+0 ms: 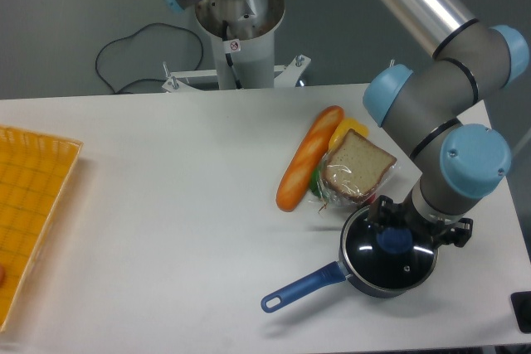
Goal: Open the lid
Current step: 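Lower the gripper around the blue lid knob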
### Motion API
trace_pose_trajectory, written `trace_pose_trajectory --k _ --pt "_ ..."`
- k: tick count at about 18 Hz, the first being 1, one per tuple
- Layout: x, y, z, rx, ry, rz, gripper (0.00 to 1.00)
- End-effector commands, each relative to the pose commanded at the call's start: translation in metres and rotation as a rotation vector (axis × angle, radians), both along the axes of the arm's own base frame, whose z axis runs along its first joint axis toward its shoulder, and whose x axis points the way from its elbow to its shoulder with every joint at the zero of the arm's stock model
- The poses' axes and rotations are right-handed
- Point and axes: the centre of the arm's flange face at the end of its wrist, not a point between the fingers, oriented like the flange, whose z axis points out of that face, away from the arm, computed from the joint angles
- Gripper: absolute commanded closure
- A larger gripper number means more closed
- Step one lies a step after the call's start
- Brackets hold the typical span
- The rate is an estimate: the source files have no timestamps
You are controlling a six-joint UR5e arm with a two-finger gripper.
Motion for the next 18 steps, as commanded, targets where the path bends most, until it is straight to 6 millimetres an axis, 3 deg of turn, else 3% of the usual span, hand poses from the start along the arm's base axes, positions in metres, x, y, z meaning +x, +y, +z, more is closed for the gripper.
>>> trace_pose_trajectory --k 7,18 --pt "0.013 0.005 -0.011 0.001 -0.021 -0.022 0.00" --pt "0.007 -0.003 -0.014 0.022 0.008 -0.052 0.00"
